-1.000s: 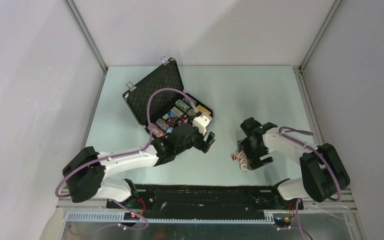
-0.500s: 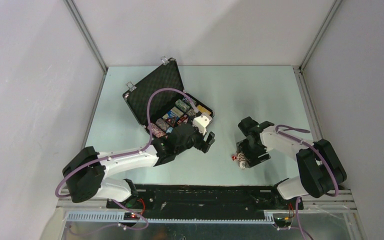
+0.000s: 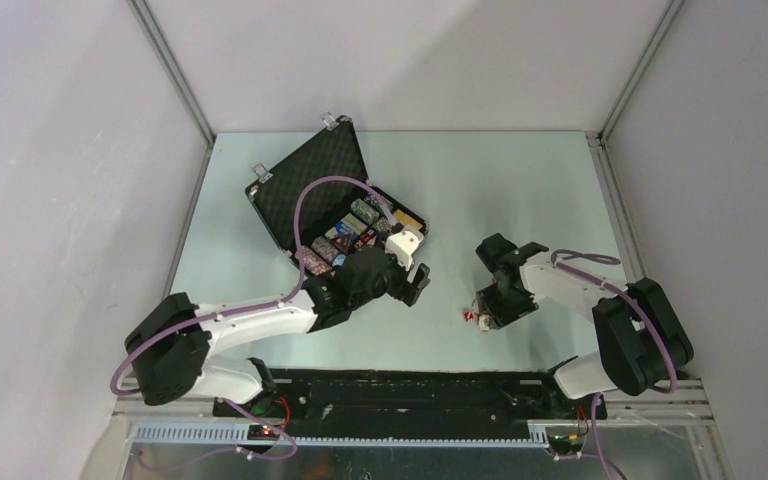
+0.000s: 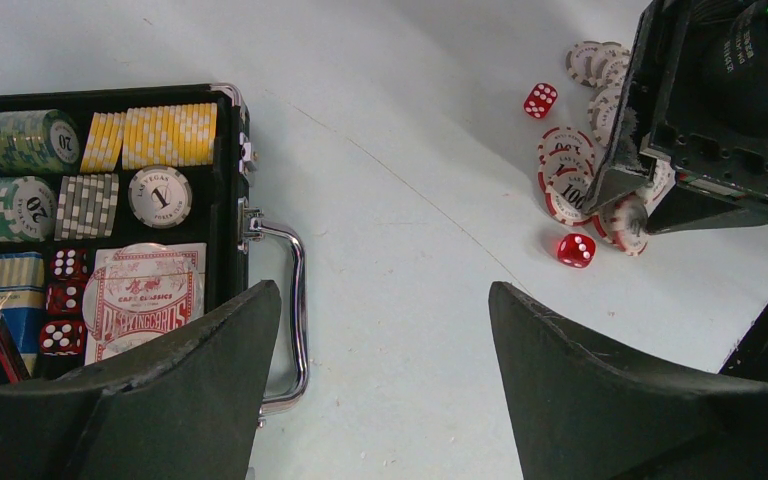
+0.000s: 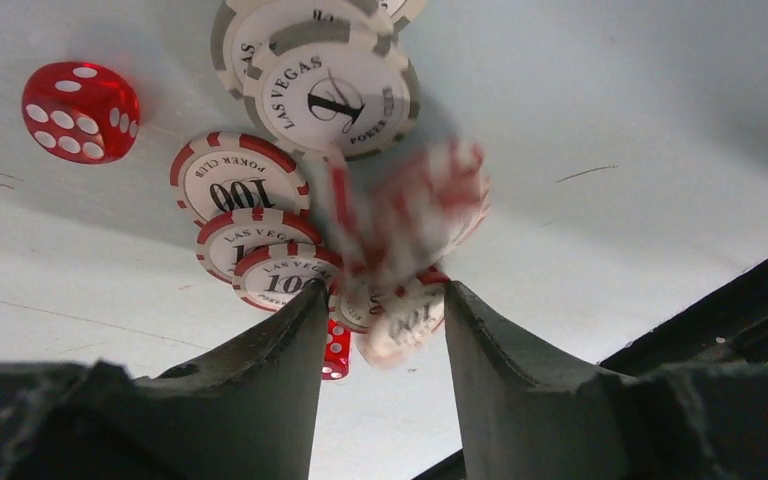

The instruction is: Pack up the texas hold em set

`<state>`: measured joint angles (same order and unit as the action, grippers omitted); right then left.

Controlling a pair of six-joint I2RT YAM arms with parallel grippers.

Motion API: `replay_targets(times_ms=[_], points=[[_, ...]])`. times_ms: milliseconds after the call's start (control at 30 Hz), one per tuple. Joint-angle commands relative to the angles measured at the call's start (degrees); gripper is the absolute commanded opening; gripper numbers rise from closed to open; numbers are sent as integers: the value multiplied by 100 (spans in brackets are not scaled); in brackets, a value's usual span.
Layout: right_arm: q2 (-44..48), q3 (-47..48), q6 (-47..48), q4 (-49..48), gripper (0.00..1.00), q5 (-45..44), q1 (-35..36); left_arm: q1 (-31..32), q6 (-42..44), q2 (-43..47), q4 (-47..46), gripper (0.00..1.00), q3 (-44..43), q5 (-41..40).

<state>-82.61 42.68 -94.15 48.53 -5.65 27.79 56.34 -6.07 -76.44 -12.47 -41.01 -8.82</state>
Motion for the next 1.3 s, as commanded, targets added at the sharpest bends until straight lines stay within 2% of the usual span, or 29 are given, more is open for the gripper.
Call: replay_targets(times_ms=[0,100,233,333,367,400,467,1267], points=[[-108,-66,147,116,45,-478,-51,-17,-18,53,-54,83,-55,3],[-150,-66,295,74,42,-489,-77,-17,-13,42,-42,83,-64,3],[-216,-102,422,-42,28,-469,-104,-17,-2,9,-30,83,-73,8],[-256,-119,487,-104,23,-412,-120,-17,0,-5,-21,83,-94,14],[-280,-119,530,-139,19,-389,-124,-17,0,-20,-4,83,-97,12],[-294,-119,556,-154,8,-342,-133,-17,4,-24,-2,83,-110,12],[-299,-119,623,-182,0,-259,-150,-17,13,-53,10,83,-123,17],[1444,-75,1369,88,0,-389,-210,-17,70,-108,56,83,-172,78]])
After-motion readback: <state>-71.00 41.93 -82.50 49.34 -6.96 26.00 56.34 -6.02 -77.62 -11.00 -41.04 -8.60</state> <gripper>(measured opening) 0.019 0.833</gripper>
